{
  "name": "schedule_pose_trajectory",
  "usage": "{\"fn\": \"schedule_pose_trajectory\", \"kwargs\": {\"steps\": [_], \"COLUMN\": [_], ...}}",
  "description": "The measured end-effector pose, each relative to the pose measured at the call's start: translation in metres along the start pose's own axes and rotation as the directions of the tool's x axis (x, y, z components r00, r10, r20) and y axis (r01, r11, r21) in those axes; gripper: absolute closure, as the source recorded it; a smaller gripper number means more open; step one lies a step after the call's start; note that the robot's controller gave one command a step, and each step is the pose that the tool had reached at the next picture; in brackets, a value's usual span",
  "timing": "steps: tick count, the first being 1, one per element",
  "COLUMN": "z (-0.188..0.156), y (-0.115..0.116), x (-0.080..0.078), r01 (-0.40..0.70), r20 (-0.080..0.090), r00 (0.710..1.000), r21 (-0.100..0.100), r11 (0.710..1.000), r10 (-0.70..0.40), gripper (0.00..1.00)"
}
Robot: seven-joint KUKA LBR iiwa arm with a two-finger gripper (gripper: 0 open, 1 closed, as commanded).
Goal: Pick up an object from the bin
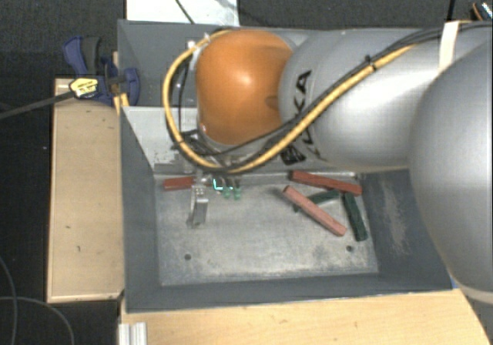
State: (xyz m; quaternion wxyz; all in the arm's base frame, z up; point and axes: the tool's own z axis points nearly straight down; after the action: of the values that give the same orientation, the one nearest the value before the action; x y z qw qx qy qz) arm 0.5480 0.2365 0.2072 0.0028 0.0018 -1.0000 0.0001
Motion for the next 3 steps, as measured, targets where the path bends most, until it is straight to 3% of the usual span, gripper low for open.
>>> {"fn": "schedule_pose_trajectory", "kwargs": {"steps": [1,2,3], "z": [0.008,-0.006,0.032], "y": [-0.092,-0.177,-0.241], "x": [0.039,0.018,0.039], "r01": [-0.106,-0.138,-0.152], "r20": [0.003,0.012,0.002], "r00": [0.994,0.99,0.988], "r21": [0.003,0.001,0.002], "r11": [0.994,0.99,0.988], "r10": [0.106,0.138,0.152], "gripper": [0.0,0.0,0.0]}}
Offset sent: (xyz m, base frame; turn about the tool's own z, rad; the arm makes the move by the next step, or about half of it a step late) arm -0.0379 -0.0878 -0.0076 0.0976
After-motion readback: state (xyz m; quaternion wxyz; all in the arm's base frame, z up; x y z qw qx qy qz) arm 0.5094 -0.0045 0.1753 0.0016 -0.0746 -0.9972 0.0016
